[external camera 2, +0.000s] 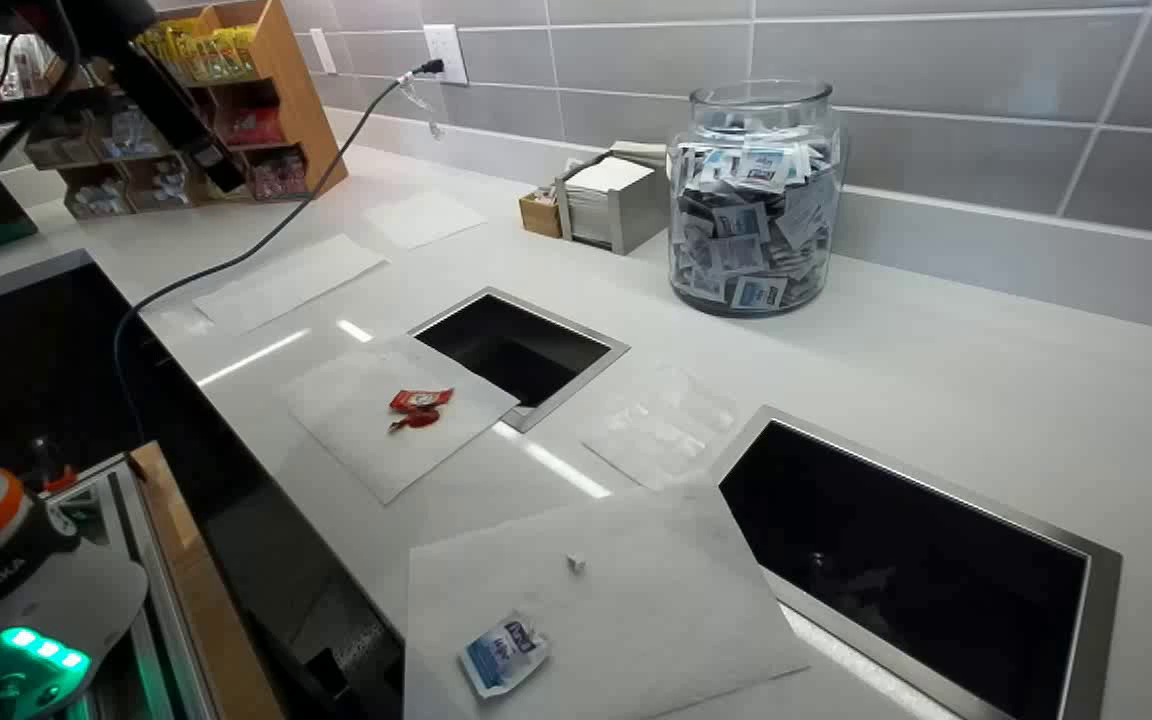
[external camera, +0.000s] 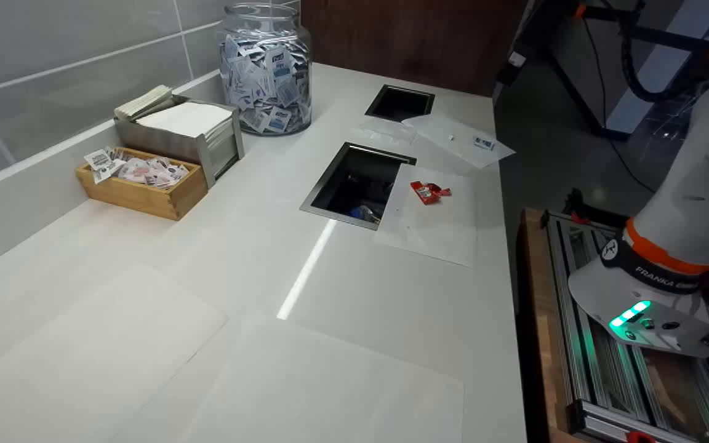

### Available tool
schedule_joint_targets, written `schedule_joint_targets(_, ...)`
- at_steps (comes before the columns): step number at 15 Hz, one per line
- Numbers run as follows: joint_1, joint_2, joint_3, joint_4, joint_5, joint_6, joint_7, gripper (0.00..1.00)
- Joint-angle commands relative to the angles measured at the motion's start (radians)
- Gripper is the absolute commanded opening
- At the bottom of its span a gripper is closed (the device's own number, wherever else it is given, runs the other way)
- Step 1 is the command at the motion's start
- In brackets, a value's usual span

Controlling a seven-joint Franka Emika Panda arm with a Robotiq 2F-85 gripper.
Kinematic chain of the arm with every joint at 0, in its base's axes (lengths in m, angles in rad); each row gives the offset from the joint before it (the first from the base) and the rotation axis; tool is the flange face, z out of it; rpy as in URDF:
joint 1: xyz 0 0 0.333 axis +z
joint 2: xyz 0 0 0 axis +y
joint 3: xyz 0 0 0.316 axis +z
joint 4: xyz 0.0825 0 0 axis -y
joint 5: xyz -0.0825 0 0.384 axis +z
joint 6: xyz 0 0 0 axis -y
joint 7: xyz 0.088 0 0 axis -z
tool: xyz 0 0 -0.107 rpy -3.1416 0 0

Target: Use the napkin in the middle to wipe the counter

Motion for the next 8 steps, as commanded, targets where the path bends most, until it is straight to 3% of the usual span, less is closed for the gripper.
schedule_joint_targets(1,-0.004,0.002,0.003,-0.013,0.003,-0.005,-0.003,1.00)
schedule_joint_targets(6,-0.004,0.015,0.002,-0.034,0.003,-0.005,-0.003,1.00)
schedule_joint_targets(8,-0.091,0.036,-0.026,-0.001,-0.014,0.033,0.063,1.00)
